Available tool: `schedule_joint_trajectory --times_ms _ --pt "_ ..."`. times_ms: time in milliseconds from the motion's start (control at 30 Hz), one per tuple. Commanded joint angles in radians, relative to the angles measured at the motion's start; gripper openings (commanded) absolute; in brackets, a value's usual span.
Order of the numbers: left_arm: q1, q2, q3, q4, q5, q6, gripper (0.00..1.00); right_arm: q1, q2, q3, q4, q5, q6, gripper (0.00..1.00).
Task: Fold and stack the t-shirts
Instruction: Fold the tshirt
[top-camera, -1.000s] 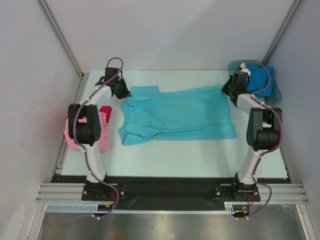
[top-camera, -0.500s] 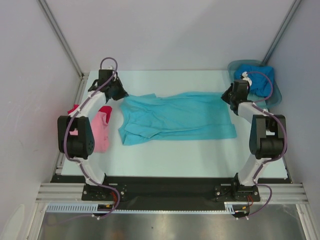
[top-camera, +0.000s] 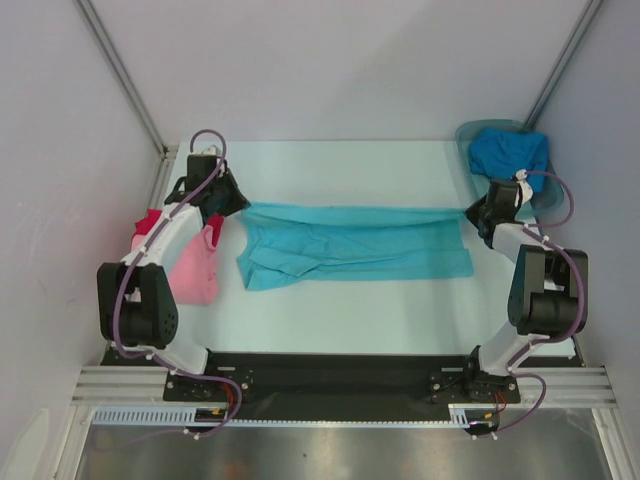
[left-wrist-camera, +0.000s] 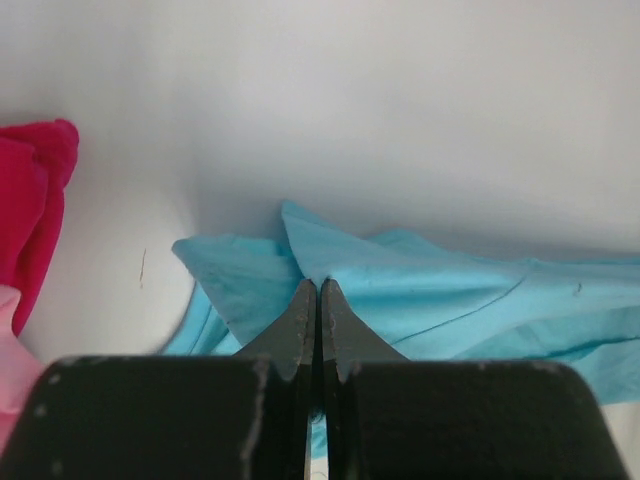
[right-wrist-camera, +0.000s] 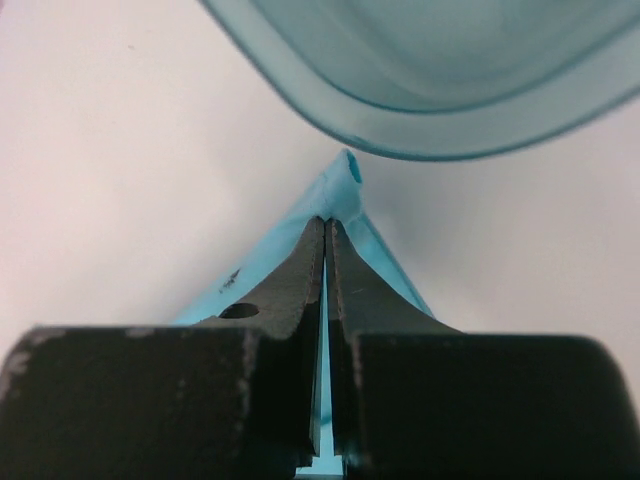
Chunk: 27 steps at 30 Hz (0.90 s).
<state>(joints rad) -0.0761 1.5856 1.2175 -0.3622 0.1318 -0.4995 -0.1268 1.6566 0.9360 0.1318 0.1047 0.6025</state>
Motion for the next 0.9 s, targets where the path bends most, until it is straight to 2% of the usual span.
schedule_joint_trajectory --times_ms 0,567,867 --pt "0.024 -0.087 -0.048 0.009 -0.031 -0.019 0.0 -0.03 -0.054 -0.025 0.009 0.047 0.052 0.0" --pt "0.033 -0.217 -0.18 -0.06 -0.127 -0.05 0.0 -0.059 -0.103 -0.069 -0.057 0.064 0.077 0.0" --pt "0.045 -0.249 -0.234 -0.095 -0.129 -0.063 0.0 -0.07 -0.184 -0.132 -0.107 0.056 0.121 0.0"
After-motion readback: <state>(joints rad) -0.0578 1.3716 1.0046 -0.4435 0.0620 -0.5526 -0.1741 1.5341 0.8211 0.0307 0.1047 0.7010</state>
